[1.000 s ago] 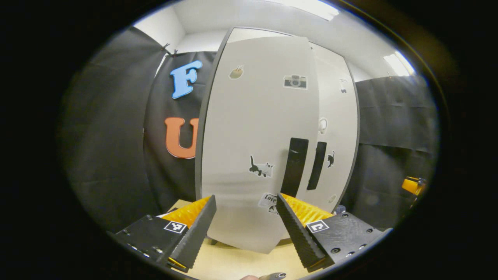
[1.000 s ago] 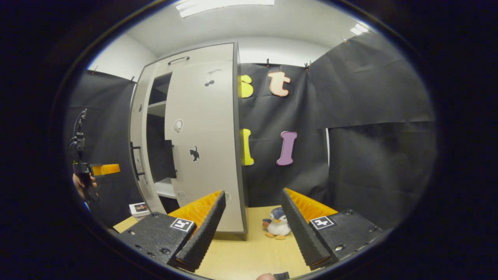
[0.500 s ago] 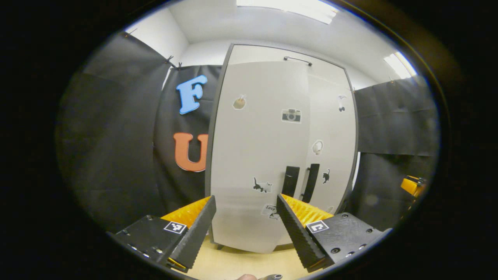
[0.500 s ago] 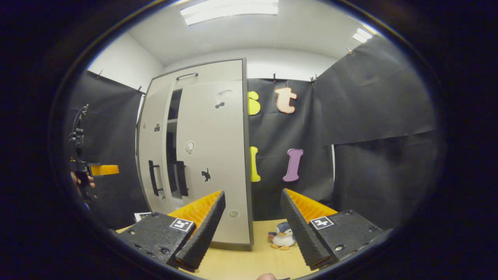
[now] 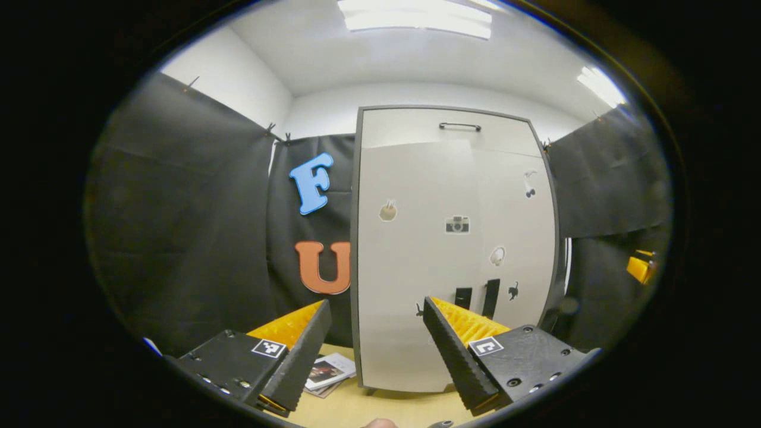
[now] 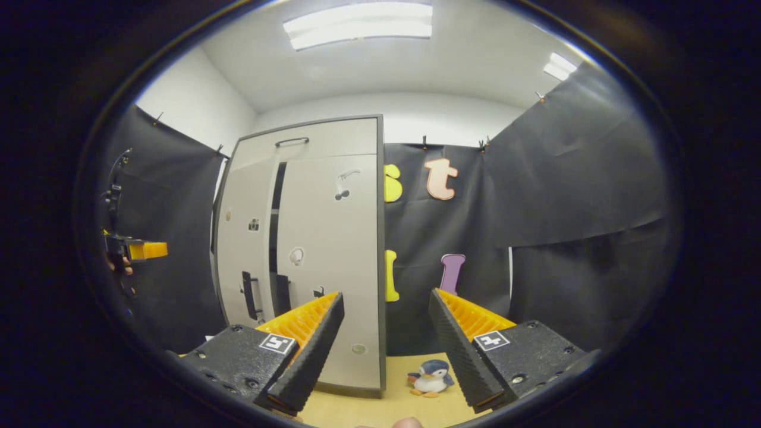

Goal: Grasp the bottle in the cabinet with the left hand and place it on the coaster, then close the right door with the right hand and the left door with the left hand.

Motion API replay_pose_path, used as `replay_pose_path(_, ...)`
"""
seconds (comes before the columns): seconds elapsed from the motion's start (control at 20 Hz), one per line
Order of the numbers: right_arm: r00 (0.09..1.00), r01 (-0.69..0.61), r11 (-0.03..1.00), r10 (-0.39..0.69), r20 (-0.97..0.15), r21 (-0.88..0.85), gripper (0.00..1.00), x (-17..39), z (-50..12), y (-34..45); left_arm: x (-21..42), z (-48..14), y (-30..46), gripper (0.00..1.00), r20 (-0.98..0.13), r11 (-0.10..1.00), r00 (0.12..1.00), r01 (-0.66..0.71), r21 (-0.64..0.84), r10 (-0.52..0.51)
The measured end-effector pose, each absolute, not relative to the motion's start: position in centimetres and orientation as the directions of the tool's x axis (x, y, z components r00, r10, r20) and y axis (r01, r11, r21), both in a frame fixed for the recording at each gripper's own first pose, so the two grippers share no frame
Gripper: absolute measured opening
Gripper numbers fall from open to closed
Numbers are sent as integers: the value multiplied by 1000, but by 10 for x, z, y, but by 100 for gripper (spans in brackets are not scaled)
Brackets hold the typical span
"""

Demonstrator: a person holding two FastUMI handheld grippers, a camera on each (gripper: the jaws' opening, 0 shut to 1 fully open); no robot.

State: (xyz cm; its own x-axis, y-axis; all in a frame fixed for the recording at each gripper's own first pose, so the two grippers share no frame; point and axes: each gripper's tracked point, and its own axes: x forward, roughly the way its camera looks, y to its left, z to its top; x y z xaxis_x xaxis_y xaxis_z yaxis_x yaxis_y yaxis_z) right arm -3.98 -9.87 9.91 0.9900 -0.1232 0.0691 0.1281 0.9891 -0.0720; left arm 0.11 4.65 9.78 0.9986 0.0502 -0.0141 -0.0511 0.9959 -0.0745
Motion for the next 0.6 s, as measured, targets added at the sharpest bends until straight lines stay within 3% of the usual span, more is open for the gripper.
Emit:
replay_pose_path(0.05,990,124,989,-118,74,-76,94,-39,102,-96,-2,101,50,96,-19,993,998,-59,-106,57)
replay_pose_path(0.15,992,107,991,-101,76,-80,94,-38,103,-93,-8,114,65,100,1,988,996,-84,-131,85)
replay_pose_path(0.35,994,78,992,-70,84,-100,95,-37,111,-76,-19,128,90,100,38,988,989,-143,-63,145)
replay_pose_path(0.45,995,62,992,-53,88,-109,95,-32,111,-67,-22,130,89,96,44,990,989,-139,-35,140)
replay_pose_path(0.6,995,44,992,-33,92,-118,95,-27,112,-61,-24,132,84,100,56,995,993,-103,-9,103)
